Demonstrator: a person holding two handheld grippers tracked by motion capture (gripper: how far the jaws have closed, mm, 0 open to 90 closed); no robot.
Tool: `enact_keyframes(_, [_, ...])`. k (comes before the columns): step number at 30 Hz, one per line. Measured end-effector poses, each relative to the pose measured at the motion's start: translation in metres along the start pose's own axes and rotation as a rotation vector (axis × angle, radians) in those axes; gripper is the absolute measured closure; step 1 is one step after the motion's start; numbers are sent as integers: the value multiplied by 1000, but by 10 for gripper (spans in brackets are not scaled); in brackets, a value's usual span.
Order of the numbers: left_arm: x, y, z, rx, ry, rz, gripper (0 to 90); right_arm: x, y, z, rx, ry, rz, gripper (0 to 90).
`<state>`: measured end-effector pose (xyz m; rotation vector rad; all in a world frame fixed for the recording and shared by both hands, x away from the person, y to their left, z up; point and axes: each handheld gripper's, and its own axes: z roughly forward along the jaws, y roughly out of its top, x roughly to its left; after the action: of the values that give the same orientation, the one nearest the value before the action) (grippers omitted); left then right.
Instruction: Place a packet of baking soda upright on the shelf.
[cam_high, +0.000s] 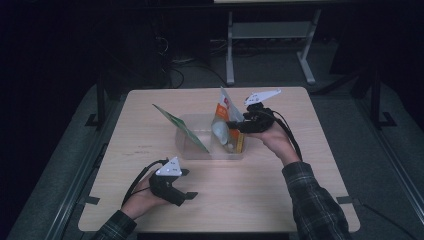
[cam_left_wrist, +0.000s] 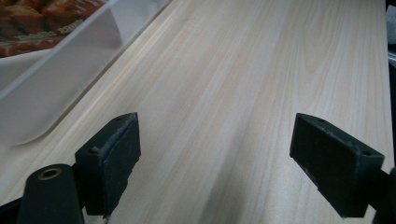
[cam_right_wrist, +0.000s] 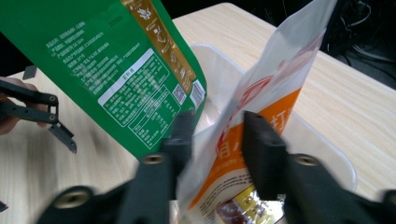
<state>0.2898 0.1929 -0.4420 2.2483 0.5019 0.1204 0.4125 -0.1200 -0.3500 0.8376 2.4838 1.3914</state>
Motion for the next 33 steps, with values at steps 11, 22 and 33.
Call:
enact_keyframes(11, [-2,3,0,19,-16,-16,134,5,-4,-7,-12,-60,21,305])
enact_keyframes(22, [0,1,2,35,4,-14,142,5,-25,-28,-53,-67,44,272])
enact_keyframes(33, [2,0,2,22,13,-35,144,17,-56,-51,-59,-72,41,246])
